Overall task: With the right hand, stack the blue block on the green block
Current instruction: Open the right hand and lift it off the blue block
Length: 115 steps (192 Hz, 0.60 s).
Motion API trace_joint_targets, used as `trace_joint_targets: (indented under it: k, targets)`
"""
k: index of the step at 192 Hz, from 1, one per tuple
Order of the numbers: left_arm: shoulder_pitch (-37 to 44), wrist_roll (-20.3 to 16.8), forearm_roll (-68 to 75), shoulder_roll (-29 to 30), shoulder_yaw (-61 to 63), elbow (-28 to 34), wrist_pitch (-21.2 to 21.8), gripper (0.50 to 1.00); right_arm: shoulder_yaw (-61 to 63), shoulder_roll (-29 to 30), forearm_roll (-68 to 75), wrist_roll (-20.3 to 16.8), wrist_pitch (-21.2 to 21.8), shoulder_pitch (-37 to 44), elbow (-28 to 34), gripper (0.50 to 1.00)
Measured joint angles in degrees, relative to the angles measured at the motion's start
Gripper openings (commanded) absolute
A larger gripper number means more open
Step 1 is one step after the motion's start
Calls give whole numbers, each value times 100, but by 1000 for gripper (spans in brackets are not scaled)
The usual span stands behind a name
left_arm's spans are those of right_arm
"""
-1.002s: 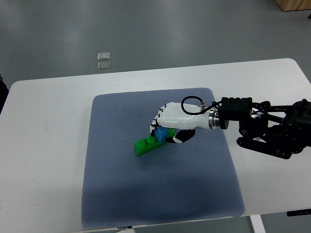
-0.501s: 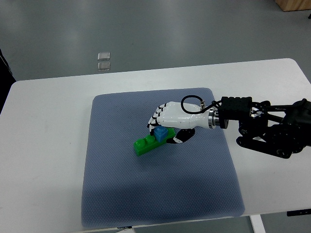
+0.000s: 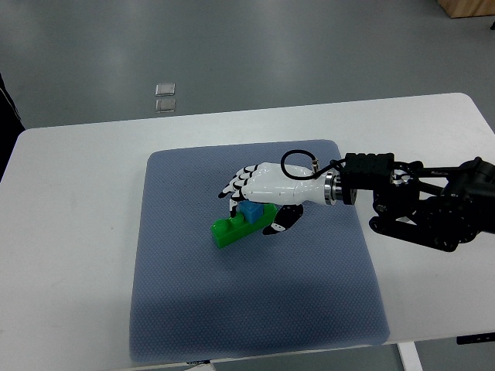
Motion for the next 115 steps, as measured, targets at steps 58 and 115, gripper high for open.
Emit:
trace_joint_targets:
  k: [58,115]
  targets:
    - [0,0,0,0,0,0,0,1000,129,-110,887,1,435,210,339,895]
    - [0,0,0,0,0,0,0,1000,870,-412,2703,-328,1550,142,475,919]
